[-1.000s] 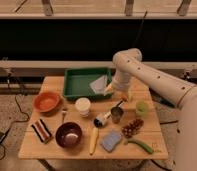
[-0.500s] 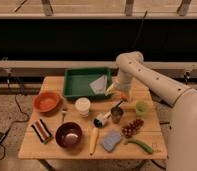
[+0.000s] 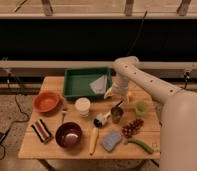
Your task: Place brush in purple bowl
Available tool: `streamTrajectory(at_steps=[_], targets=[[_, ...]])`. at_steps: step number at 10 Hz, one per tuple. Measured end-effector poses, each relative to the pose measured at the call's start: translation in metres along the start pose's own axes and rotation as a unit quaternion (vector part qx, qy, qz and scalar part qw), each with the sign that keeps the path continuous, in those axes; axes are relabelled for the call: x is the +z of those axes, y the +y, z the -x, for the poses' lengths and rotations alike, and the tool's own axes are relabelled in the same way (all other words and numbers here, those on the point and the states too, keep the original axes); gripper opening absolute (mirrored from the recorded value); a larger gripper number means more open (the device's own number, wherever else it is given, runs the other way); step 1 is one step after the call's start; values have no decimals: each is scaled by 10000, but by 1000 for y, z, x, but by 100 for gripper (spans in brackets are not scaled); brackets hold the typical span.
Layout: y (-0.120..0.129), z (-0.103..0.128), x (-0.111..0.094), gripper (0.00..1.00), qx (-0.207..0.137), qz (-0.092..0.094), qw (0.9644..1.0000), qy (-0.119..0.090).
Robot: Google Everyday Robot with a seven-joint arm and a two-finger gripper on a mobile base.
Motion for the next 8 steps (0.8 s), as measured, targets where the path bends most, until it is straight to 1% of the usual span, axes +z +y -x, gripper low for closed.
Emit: streamTrajectory(at_steps=[1, 2, 4, 5, 8], targets=[[0, -3, 8, 80, -28, -19, 10000, -2], [1, -4, 22, 80, -63, -1, 10000, -65], [4, -8, 37, 80, -82, 33, 9999, -132], [6, -9, 40, 80, -99, 72, 9998, -137], [7, -9, 47, 80, -113, 301, 9994, -106]])
